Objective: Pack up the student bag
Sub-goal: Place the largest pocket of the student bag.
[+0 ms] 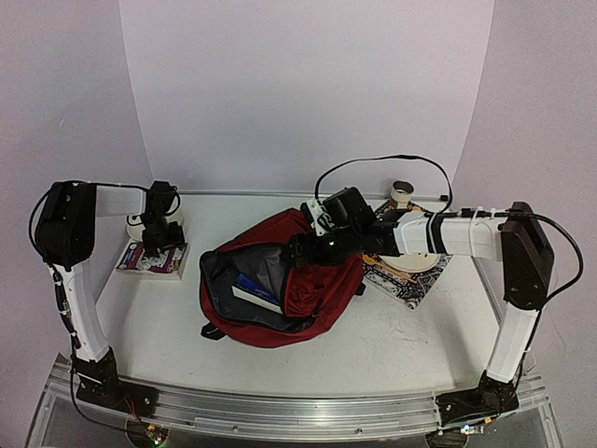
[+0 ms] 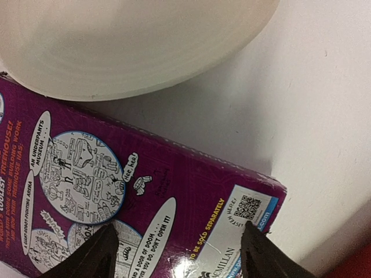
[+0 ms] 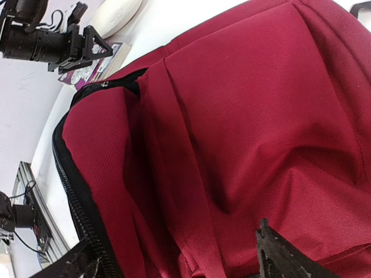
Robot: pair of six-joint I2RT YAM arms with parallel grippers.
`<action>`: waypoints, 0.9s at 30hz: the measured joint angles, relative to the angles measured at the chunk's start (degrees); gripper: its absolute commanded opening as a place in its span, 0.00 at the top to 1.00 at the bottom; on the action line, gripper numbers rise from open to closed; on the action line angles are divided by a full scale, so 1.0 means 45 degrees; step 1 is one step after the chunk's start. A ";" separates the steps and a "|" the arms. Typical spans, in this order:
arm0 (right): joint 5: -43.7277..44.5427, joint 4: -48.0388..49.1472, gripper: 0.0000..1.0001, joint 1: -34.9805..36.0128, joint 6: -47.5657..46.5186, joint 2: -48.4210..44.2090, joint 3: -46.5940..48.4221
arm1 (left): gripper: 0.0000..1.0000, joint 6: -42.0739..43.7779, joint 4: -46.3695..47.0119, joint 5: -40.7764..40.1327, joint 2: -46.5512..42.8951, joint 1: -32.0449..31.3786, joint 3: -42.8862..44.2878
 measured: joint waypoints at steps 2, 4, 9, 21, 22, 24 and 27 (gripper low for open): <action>-0.0128 -0.0005 0.09 -0.0008 -0.0075 0.0000 0.0009 | 0.32 0.0039 0.0353 -0.0199 -0.0190 -0.0135 -0.0426; -0.0221 -0.0030 0.07 -0.0033 -0.0102 0.0000 0.0039 | 0.33 0.0048 0.0766 -0.0423 -0.0448 -0.0362 -0.0971; -0.0287 -0.0040 0.02 -0.0100 -0.0150 -0.0011 0.0108 | 0.36 -0.0187 0.1381 -0.0714 -0.1267 -0.1422 -0.2315; -0.0243 -0.0075 0.02 -0.0272 -0.0414 -0.0236 0.0090 | 0.36 -0.1183 0.2357 -0.0338 -0.4390 -0.3011 -0.6183; -0.0223 -0.0079 0.02 -0.0302 -0.0414 -0.0307 0.0093 | 0.36 -0.1295 0.2333 -0.0230 -0.4666 -0.3015 -0.6464; -0.0160 -0.0089 0.02 -0.0402 -0.0355 -0.0455 0.0089 | 0.35 -0.1460 0.2244 -0.0023 -0.5168 -0.3020 -0.6860; -0.0030 -0.0150 0.02 -0.0607 -0.0111 -0.0553 0.0089 | 0.33 -0.1700 0.1894 0.0265 -0.5654 -0.3020 -0.7131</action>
